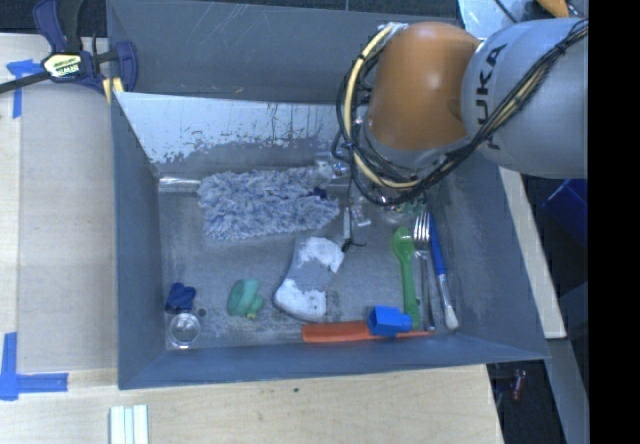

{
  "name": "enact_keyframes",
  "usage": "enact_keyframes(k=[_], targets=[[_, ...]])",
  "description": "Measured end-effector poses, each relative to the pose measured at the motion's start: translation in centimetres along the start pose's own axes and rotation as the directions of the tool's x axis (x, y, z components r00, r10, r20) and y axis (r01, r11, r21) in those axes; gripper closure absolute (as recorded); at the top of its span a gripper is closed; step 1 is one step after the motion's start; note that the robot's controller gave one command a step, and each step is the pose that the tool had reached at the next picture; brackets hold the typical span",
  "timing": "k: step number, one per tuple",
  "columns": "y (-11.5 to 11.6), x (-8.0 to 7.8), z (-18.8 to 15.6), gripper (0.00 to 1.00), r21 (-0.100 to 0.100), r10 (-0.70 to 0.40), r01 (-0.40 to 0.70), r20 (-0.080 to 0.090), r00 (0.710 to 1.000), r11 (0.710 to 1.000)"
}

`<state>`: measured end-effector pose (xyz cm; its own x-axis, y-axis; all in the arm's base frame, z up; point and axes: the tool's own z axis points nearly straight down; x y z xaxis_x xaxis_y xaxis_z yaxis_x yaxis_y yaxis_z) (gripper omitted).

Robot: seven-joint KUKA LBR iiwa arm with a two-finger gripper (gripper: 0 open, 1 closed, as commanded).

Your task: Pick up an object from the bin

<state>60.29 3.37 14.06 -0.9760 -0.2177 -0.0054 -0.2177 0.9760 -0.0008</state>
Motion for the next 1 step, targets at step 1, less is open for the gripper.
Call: enact_keyframes(k=[1], targets=[[1.34, 1.03, -0.55, 0.0, 0.002, -0.217, 0.217, 0.005, 0.976, 0.976]])
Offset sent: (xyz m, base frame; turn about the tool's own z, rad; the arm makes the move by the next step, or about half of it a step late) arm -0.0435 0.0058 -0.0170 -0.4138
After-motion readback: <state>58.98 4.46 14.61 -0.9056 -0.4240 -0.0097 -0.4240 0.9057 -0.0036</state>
